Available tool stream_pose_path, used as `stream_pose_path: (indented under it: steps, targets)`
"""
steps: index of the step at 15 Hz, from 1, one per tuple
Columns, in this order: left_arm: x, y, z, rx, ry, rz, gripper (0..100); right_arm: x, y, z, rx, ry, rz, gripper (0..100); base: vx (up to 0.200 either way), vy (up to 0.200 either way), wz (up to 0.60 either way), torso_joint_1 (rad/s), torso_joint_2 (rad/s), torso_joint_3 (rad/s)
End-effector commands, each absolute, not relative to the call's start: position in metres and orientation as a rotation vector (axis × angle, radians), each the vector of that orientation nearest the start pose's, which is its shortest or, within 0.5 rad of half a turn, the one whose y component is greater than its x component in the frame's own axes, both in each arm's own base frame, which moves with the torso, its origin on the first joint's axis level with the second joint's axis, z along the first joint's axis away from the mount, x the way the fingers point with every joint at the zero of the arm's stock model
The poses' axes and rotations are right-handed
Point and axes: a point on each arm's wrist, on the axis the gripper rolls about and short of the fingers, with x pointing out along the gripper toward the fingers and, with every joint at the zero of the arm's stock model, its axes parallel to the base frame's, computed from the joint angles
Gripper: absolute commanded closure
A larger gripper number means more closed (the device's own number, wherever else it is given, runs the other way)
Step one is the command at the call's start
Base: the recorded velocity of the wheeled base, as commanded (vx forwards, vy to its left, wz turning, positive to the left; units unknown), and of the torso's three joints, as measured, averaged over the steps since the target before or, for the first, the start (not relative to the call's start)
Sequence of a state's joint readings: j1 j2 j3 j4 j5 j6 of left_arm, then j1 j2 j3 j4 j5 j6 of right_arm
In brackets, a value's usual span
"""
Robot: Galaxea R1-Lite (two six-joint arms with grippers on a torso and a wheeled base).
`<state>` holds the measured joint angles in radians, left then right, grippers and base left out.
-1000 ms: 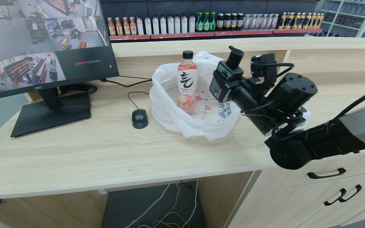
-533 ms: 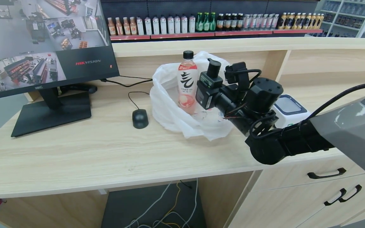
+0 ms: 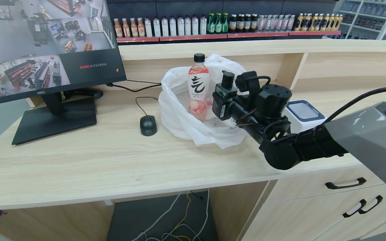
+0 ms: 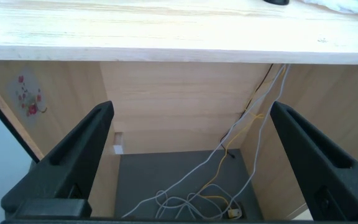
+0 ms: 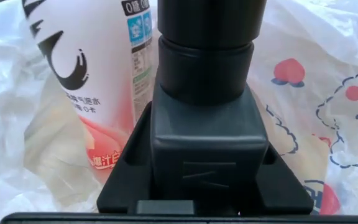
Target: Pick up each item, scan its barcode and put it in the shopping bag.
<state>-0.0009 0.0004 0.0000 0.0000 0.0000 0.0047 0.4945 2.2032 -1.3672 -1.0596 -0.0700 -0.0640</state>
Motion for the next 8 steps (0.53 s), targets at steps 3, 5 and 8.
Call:
stream_pose_path:
  steps: [3, 5, 8]
  targets:
    - [-0.023, 0.000, 0.075, 0.005, 0.000, -0.002, 0, 0.408, 0.203, 0.172, -0.009, -0.205, 0.377, 100, 0.000, 0.000, 0.00, 0.000, 0.00, 0.000]
    - [-0.023, 0.000, 0.075, 0.005, 0.000, -0.002, 0, 0.411, 0.199, 0.170, -0.012, -0.201, 0.365, 100, 0.000, 0.000, 0.00, 0.000, 0.00, 0.000]
    - [-0.023, 0.000, 0.075, 0.005, 0.000, -0.002, 0, 0.412, 0.199, 0.167, -0.013, -0.195, 0.366, 100, 0.000, 0.000, 0.00, 0.000, 0.00, 0.000]
